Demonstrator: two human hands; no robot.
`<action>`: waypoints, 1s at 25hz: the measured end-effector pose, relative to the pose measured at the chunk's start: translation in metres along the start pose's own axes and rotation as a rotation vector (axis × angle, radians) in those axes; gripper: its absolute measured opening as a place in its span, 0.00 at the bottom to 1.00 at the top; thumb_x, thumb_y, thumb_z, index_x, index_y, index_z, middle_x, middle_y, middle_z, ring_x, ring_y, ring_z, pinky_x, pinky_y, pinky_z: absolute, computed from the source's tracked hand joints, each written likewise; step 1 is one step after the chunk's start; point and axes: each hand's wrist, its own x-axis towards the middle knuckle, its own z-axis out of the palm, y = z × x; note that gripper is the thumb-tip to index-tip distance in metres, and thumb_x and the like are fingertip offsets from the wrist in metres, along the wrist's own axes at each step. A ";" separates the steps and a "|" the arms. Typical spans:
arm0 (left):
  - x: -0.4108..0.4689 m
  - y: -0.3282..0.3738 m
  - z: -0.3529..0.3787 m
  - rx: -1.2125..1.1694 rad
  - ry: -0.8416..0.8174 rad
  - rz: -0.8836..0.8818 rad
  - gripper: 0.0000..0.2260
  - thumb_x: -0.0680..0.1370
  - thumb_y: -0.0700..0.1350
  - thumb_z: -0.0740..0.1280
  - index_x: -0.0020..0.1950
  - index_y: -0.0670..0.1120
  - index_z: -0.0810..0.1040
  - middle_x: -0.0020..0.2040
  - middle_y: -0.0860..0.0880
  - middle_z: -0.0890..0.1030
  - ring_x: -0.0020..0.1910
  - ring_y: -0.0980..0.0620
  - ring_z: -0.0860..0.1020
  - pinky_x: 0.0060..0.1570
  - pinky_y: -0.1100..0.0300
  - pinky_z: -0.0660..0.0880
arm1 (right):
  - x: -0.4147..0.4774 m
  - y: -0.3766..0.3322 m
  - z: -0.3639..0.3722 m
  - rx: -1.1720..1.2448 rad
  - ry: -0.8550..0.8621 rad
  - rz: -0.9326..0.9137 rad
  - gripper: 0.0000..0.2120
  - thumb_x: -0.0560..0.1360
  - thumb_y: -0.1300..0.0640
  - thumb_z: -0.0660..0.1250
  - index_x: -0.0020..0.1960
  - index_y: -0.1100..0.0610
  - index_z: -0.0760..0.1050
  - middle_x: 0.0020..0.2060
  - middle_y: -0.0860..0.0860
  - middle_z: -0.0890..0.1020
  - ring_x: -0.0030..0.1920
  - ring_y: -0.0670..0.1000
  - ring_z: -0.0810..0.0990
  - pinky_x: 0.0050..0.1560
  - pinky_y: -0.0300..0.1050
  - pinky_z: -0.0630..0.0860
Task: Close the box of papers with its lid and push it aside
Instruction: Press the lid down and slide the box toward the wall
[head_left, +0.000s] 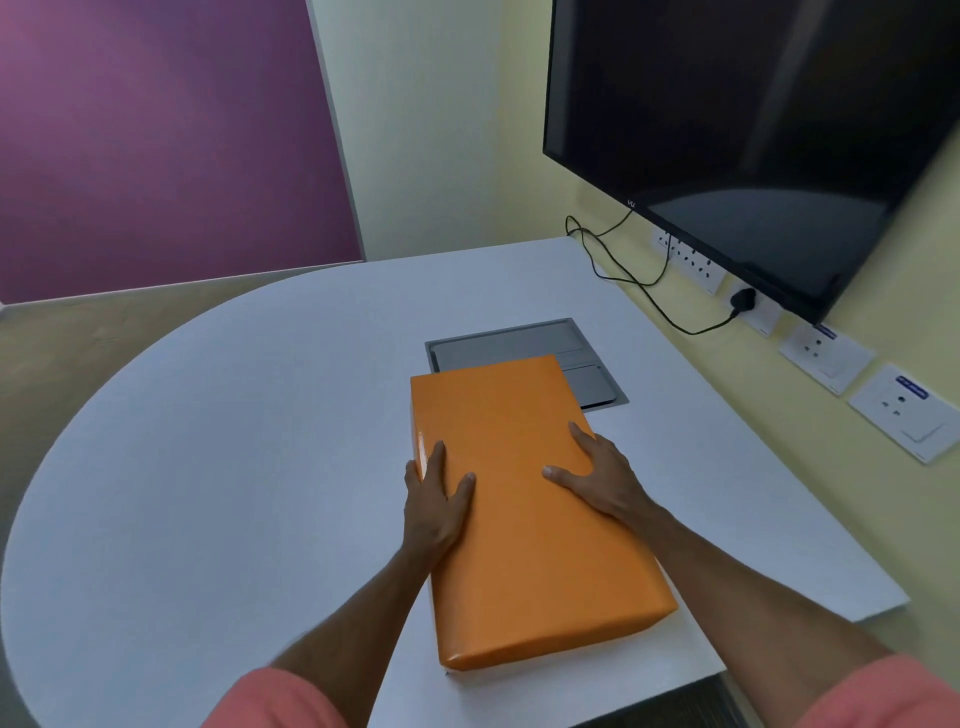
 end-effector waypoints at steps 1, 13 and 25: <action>0.003 0.007 0.005 -0.001 -0.004 0.008 0.32 0.79 0.58 0.61 0.79 0.52 0.52 0.79 0.40 0.51 0.76 0.38 0.59 0.72 0.42 0.60 | 0.003 0.004 -0.007 0.007 0.007 -0.003 0.46 0.68 0.35 0.69 0.78 0.45 0.51 0.76 0.56 0.60 0.74 0.59 0.62 0.72 0.60 0.62; 0.019 0.110 0.139 -0.055 -0.009 -0.011 0.33 0.79 0.58 0.62 0.79 0.52 0.52 0.79 0.39 0.50 0.75 0.36 0.61 0.71 0.40 0.61 | 0.047 0.113 -0.133 -0.010 -0.020 -0.002 0.48 0.64 0.30 0.68 0.77 0.45 0.52 0.76 0.54 0.60 0.75 0.57 0.61 0.73 0.60 0.62; -0.008 0.195 0.273 -0.110 -0.056 -0.032 0.33 0.79 0.58 0.62 0.79 0.51 0.51 0.79 0.40 0.51 0.74 0.37 0.62 0.71 0.41 0.62 | 0.052 0.231 -0.242 -0.008 -0.016 0.005 0.46 0.65 0.33 0.70 0.77 0.44 0.54 0.76 0.53 0.60 0.75 0.57 0.61 0.72 0.61 0.63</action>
